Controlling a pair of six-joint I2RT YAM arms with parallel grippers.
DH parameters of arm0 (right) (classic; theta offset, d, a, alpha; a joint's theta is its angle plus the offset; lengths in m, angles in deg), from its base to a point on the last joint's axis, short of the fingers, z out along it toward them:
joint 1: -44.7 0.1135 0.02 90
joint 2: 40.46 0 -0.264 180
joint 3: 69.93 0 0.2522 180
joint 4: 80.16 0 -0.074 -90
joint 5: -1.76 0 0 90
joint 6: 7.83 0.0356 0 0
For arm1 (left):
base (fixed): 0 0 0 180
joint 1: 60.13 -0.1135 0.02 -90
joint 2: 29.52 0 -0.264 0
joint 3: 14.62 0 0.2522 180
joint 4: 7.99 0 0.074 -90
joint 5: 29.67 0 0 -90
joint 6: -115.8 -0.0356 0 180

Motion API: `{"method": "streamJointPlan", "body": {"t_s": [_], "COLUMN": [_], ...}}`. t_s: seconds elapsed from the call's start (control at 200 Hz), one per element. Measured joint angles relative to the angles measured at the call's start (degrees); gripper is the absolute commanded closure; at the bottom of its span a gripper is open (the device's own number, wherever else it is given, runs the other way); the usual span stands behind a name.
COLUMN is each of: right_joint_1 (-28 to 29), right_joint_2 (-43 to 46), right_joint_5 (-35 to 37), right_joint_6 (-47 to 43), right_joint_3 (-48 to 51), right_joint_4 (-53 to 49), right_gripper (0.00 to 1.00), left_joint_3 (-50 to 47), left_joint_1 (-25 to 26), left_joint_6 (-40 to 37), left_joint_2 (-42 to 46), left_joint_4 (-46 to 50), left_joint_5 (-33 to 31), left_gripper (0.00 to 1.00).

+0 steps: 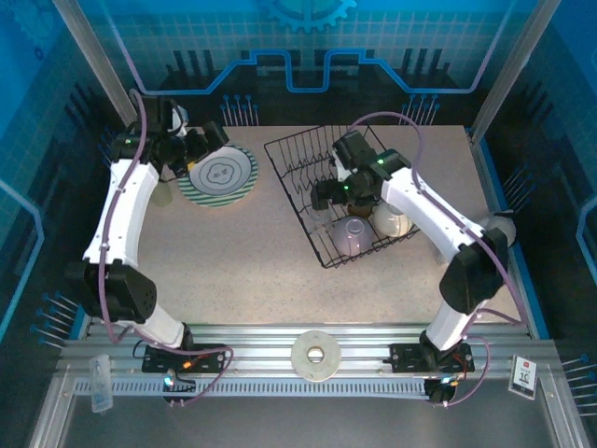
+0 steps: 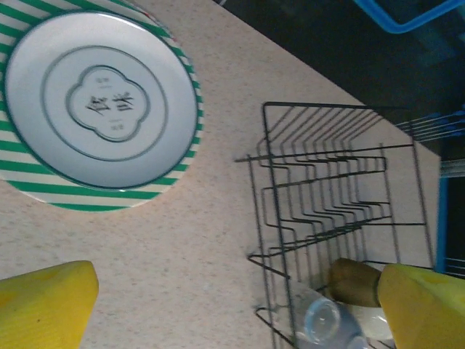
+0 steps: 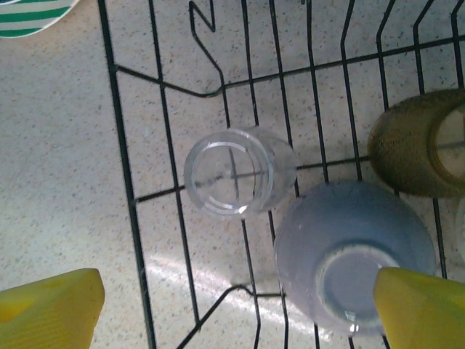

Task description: Unload the mixed dishes from the dish rack

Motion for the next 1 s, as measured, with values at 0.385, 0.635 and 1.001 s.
{"method": "streamJointPlan", "body": {"t_s": [0.385,0.635,1.001], "right_joint_1": [0.0,0.3,0.8], "right_joint_2": [-12.2,-17.6,-19.2], "right_joint_5": [1.1,0.3,1.6], "right_joint_6": [-2.6,-2.6,-2.3], "right_joint_3": [-8.6,-11.6,-11.3], "right_joint_4": [-1.1,-2.0,-2.6], "right_gripper": [0.15,0.18,0.19], "left_joint_3": [-10.6,-18.7,-18.6], "left_joint_1": [13.7,13.4,13.4], "left_joint_6": [-1.4,1.3,3.0], "left_joint_2": [12.3,16.2,13.1], "left_joint_4": [-6.8,-14.5,-18.2], "left_joint_5": [-6.5,0.3,6.8], "left_gripper": [0.01,0.01,0.01]}}
